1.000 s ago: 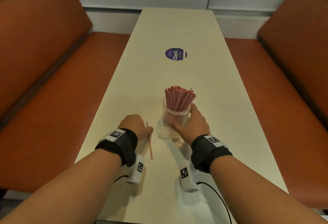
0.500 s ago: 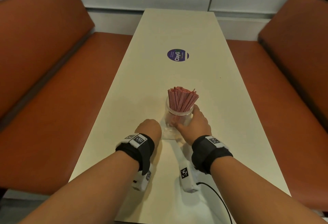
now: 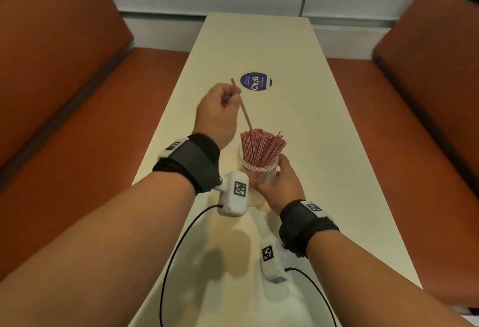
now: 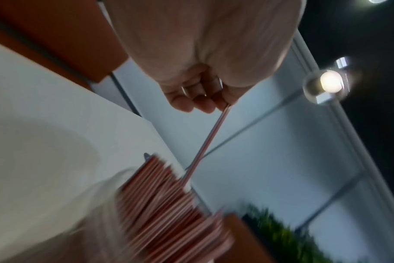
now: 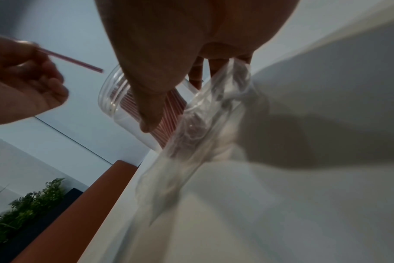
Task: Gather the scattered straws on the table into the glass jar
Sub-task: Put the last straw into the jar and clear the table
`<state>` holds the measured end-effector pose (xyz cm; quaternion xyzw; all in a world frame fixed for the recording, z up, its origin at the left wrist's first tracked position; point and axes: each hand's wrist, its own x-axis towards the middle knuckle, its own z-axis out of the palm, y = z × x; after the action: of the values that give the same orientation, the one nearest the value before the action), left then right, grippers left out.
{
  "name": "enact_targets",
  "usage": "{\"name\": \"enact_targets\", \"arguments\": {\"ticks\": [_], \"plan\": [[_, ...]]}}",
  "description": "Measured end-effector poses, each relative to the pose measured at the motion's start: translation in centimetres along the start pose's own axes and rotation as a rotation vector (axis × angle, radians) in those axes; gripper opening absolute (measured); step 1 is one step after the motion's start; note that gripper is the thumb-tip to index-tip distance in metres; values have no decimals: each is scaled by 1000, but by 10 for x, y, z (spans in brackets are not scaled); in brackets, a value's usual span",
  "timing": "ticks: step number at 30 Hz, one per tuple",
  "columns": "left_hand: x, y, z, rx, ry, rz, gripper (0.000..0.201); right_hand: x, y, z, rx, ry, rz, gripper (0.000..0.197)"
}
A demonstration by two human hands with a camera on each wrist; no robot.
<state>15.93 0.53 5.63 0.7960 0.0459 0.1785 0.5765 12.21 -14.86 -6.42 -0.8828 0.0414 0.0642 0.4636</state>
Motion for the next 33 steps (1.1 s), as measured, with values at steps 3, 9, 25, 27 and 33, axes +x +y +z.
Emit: {"name": "enact_targets", "arguments": {"ticks": [3,9,25,27,33], "plan": [[-12,-13,18,204,-164,15,12,0,0,0,-8,0,-14,78],[-27,-26,23,550,-406,36,21,-1,-1,-4,-42,-15,-16,78],[-78,-85,-24,787,-656,-131,17,-35,12,-39,-515,-253,-50,20],[-70,-73,-41,805,-660,-106,14,-40,8,-42,-507,-304,-37,14],[-61,-13,-67,998,-873,143,17,-58,-61,-24,-244,-501,-252,35]]}}
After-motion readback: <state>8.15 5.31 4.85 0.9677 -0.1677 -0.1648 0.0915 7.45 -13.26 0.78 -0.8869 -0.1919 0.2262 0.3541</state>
